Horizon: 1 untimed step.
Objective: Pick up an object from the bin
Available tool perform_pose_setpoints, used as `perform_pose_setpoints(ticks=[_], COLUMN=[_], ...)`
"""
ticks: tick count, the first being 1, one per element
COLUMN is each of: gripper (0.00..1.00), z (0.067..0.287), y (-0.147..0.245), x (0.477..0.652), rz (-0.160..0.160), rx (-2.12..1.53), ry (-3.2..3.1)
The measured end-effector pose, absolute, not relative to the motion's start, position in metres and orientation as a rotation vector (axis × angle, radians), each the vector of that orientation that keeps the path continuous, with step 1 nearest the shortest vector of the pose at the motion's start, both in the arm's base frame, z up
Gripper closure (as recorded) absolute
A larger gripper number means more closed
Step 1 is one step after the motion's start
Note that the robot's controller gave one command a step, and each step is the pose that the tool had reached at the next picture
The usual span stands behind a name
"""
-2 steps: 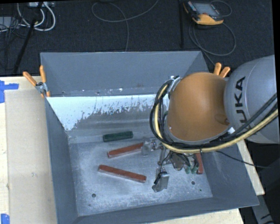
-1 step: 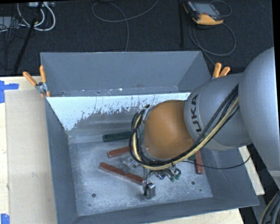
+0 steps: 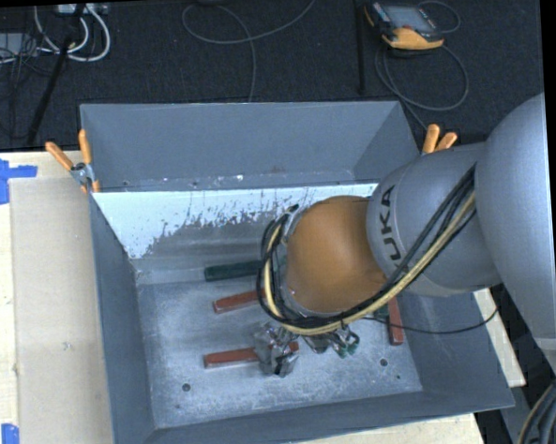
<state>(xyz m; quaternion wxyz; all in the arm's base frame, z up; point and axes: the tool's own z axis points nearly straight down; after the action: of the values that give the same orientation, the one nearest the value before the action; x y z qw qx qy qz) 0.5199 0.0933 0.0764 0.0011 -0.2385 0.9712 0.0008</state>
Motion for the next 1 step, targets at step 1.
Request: perform_pose_setpoints(ticks=[1], gripper=[0.0], z=[0.0754], y=[0.0923], x=[0.5192], rz=[0.001], rx=[-0.746], ry=[3.052])
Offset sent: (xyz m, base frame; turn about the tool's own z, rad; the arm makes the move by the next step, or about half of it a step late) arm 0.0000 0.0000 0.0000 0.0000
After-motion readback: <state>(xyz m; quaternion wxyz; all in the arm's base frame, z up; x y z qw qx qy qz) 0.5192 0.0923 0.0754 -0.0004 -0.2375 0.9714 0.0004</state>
